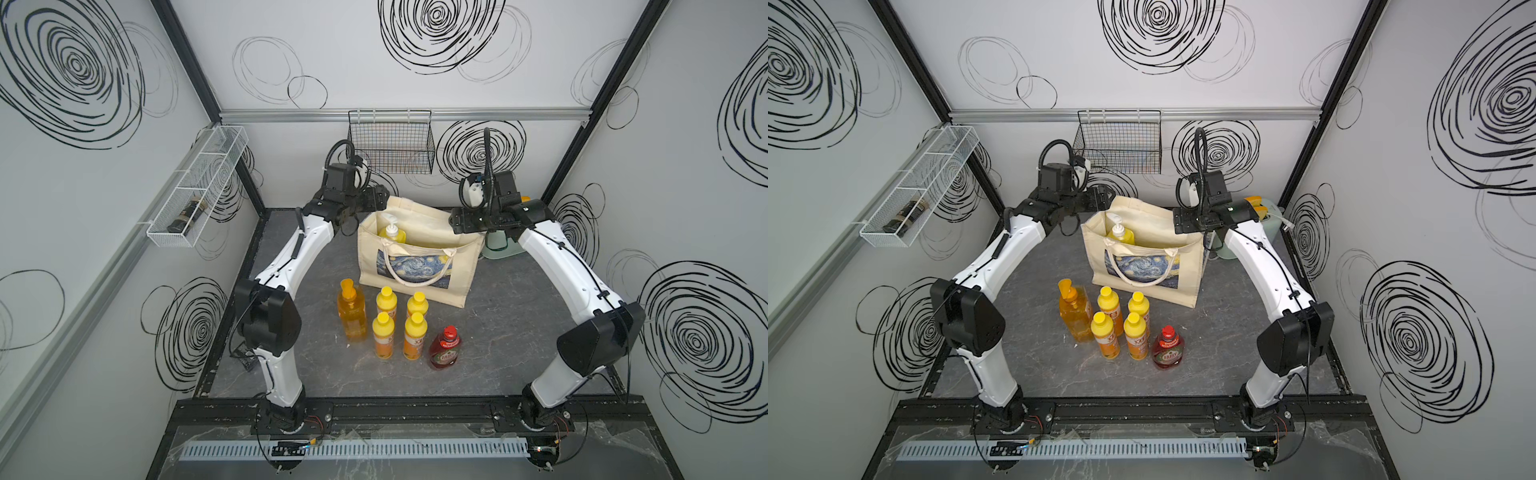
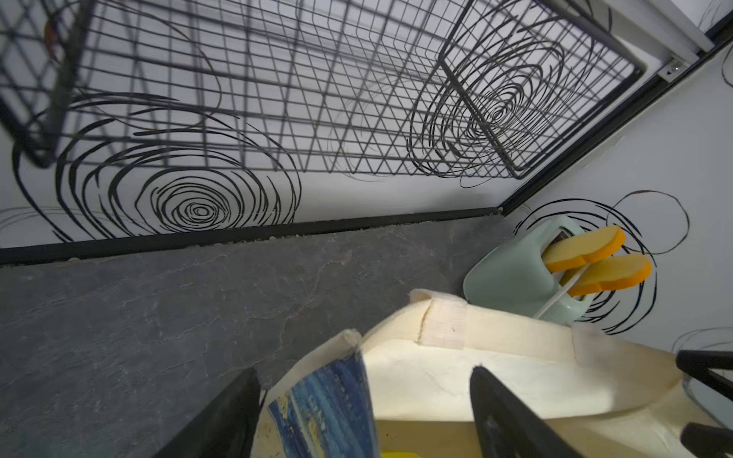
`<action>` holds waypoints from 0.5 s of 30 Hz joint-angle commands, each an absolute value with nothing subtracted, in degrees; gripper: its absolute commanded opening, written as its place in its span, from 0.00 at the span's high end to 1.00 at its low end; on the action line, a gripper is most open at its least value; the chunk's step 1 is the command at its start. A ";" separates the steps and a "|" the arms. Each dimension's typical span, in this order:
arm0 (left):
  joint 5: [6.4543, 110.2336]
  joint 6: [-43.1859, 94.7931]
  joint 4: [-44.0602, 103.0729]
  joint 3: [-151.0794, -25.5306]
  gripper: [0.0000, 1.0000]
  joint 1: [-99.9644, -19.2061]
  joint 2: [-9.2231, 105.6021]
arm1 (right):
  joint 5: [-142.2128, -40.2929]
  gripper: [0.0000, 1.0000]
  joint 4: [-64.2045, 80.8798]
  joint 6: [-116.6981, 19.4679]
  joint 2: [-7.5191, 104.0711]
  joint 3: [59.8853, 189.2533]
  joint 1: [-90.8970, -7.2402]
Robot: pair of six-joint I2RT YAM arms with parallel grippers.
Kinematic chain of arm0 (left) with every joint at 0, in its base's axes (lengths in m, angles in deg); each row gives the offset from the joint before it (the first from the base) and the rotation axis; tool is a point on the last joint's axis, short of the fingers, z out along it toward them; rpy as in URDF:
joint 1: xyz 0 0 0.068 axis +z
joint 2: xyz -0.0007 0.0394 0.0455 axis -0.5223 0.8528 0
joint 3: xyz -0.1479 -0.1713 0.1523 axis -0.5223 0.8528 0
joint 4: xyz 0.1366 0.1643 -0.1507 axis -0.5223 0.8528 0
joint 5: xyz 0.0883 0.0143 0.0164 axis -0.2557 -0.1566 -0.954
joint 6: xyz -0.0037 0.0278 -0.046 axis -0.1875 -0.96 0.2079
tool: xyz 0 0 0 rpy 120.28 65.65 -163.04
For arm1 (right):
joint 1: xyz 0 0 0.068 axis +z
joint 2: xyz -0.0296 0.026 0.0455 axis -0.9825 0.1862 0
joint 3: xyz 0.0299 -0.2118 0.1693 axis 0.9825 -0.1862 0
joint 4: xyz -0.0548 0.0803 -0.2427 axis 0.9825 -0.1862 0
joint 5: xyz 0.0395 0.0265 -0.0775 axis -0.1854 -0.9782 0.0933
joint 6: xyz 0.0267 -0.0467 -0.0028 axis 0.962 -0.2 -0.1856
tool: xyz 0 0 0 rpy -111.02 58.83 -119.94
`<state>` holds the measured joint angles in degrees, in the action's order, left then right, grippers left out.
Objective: Pack dish soap into the shopping bag
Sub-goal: Adjust the shopping bag at the center of the board.
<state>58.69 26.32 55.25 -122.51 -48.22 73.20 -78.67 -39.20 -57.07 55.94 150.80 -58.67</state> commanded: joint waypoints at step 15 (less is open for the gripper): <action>52.34 25.61 50.37 -117.11 0.93 -47.86 69.52 | -77.15 0.53 -48.87 -57.20 63.38 158.31 -59.49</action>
<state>53.43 23.94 55.75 -120.63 -49.16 73.88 -76.07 -44.38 -57.27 63.00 155.76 -59.61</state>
